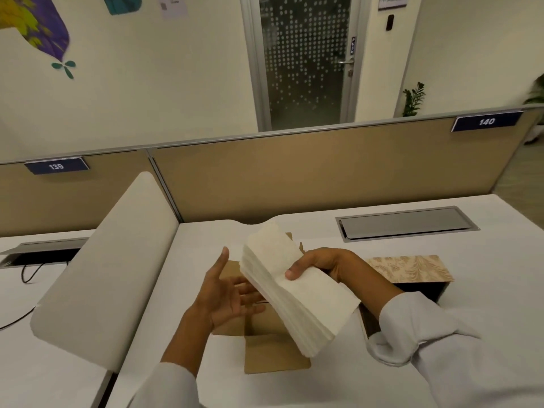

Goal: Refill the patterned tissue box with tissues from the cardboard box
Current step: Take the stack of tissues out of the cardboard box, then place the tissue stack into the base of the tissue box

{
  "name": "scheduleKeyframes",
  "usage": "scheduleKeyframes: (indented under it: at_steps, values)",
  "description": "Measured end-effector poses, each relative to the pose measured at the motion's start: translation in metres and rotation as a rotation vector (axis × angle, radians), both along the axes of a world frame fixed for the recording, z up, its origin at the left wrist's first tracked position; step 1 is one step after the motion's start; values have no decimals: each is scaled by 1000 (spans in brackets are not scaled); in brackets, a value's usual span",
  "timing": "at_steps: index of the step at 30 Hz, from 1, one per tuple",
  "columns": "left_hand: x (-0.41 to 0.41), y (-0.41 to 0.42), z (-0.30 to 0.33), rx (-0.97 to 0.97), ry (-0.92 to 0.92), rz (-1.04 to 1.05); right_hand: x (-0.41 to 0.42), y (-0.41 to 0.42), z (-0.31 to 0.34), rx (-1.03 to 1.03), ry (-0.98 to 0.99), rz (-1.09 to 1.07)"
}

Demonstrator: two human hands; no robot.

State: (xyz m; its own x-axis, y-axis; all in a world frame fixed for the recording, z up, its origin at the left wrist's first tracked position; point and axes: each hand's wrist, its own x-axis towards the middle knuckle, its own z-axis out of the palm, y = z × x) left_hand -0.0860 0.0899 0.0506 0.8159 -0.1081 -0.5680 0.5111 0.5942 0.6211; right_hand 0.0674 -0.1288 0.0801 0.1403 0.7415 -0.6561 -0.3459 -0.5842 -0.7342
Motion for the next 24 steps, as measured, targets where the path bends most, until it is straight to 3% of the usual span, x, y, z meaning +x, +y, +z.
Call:
scheduleKeyframes:
  at_steps: [5, 12, 20, 24]
  values:
    - [27, -11, 23, 62, -58, -259, -4, -41, 12, -64, -35, 195]
    - [47, -110, 26, 553, 99, -408, -10, -103, -5, -191, -27, 249]
    - [53, -183, -11, 439, 131, -358, 4, -209, -26, -184, 10, 91]
    - [56, -208, -37, 326, 123, -264, 16, -279, -50, -91, 84, -265]
